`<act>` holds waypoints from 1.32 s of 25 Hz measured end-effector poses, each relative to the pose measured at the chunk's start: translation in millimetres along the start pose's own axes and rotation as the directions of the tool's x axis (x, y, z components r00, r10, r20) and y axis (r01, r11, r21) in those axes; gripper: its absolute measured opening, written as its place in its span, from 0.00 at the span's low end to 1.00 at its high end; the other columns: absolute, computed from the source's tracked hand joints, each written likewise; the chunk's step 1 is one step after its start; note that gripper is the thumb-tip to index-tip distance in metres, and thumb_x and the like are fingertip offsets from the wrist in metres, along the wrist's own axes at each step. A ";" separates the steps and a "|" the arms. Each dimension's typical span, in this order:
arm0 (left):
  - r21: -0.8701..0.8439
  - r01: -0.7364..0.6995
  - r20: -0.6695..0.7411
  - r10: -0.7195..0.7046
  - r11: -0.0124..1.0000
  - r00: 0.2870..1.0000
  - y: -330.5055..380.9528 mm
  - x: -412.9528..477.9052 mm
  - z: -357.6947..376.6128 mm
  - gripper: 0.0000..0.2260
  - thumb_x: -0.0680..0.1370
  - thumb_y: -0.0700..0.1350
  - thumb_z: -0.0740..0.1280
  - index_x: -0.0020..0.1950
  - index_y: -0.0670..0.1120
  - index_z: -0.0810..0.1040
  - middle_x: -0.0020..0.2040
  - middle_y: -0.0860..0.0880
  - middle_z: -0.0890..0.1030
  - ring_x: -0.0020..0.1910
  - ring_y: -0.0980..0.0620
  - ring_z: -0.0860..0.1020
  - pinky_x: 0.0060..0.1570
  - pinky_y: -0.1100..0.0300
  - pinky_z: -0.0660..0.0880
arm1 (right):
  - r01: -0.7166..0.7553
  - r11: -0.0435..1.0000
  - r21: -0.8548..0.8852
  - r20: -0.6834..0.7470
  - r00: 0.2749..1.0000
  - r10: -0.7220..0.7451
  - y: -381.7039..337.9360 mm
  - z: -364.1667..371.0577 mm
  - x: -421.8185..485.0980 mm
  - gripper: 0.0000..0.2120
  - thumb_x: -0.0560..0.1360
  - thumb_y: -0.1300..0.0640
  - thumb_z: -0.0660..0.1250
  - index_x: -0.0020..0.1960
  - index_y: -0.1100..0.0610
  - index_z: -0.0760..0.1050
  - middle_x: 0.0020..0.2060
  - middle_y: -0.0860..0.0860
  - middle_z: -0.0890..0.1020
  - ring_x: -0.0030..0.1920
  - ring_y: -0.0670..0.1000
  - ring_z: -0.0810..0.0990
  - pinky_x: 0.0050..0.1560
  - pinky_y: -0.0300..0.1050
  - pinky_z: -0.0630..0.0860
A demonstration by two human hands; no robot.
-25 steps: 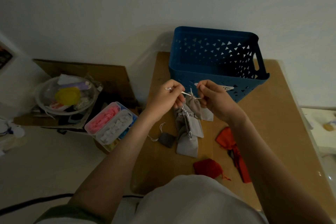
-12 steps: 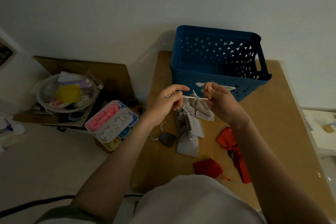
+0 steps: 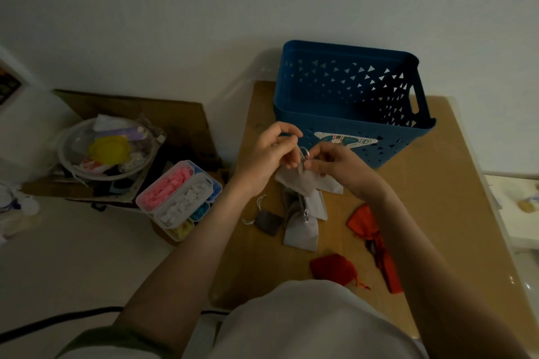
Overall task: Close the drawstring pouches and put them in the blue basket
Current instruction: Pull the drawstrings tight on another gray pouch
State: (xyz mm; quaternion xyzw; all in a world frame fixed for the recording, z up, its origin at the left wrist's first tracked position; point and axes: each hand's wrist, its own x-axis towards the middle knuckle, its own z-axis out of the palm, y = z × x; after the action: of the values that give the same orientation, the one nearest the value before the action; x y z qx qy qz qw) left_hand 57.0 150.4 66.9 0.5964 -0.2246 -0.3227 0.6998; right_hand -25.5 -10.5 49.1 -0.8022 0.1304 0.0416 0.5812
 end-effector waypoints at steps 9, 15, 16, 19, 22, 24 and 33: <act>0.537 0.167 -0.046 -0.168 0.827 0.985 -12.0 -3.2 -3.2 0.13 0.76 0.51 0.68 0.53 0.42 0.75 0.46 0.48 0.77 0.44 0.59 0.75 0.44 0.66 0.70 | 0.061 0.993 0.101 -0.083 0.995 -0.053 -11.2 5.3 -1.7 0.08 0.80 0.61 0.61 0.42 0.57 0.74 0.35 0.49 0.74 0.35 0.41 0.72 0.39 0.32 0.69; 0.641 -0.063 -0.064 0.135 0.765 0.989 -0.2 -3.6 7.4 0.11 0.80 0.43 0.63 0.42 0.37 0.74 0.33 0.52 0.70 0.32 0.66 0.70 0.34 0.73 0.66 | 0.065 0.990 0.123 0.028 0.997 -0.069 -17.0 4.7 -1.3 0.02 0.76 0.63 0.67 0.46 0.59 0.74 0.41 0.50 0.76 0.45 0.45 0.76 0.47 0.36 0.73; 0.630 -0.070 -0.073 0.148 0.773 0.986 -0.7 -3.7 9.8 0.12 0.80 0.42 0.62 0.42 0.35 0.74 0.33 0.50 0.70 0.32 0.66 0.70 0.34 0.73 0.66 | 0.068 0.992 0.110 0.031 0.997 -0.072 -19.7 4.3 -2.1 0.03 0.75 0.64 0.68 0.46 0.60 0.74 0.42 0.49 0.76 0.46 0.44 0.77 0.49 0.36 0.73; 0.550 -0.061 -0.144 0.167 0.833 0.975 -3.4 -5.5 16.0 0.12 0.81 0.41 0.60 0.40 0.36 0.72 0.33 0.51 0.68 0.31 0.65 0.69 0.33 0.73 0.65 | 0.080 0.989 0.123 0.002 0.997 -0.081 -25.4 3.6 -5.4 0.03 0.75 0.65 0.68 0.46 0.59 0.75 0.42 0.47 0.75 0.45 0.43 0.77 0.49 0.35 0.74; 0.433 -0.071 -0.149 0.148 0.899 0.978 -3.4 -7.3 19.0 0.12 0.82 0.41 0.59 0.37 0.44 0.69 0.33 0.52 0.68 0.31 0.64 0.68 0.33 0.72 0.65 | 0.105 0.976 0.189 -0.025 0.994 -0.102 -21.9 5.2 -5.9 0.04 0.75 0.66 0.67 0.48 0.59 0.75 0.41 0.53 0.77 0.45 0.49 0.76 0.48 0.42 0.73; 0.368 -0.075 -0.129 0.131 0.927 0.983 -5.0 -6.1 18.6 0.12 0.82 0.41 0.58 0.38 0.45 0.70 0.34 0.52 0.70 0.33 0.64 0.68 0.35 0.72 0.65 | 0.117 0.968 0.222 -0.026 0.993 -0.114 -19.3 5.9 -5.7 0.03 0.76 0.65 0.66 0.46 0.58 0.74 0.42 0.56 0.75 0.45 0.52 0.73 0.48 0.45 0.70; -0.207 0.089 -0.255 -0.141 0.974 0.957 -6.9 -0.7 36.7 0.10 0.82 0.46 0.59 0.43 0.47 0.76 0.42 0.49 0.79 0.42 0.55 0.77 0.44 0.60 0.73 | 0.092 0.694 0.714 0.107 0.966 -0.237 -12.1 12.4 -3.5 0.12 0.70 0.52 0.74 0.45 0.58 0.74 0.43 0.56 0.75 0.43 0.51 0.76 0.45 0.41 0.75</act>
State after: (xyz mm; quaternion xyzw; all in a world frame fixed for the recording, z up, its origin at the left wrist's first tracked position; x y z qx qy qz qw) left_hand 29.6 125.0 67.0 0.5760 -0.0602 -0.2996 0.7582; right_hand -24.7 5.3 57.1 -0.5211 0.0075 0.0129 0.8534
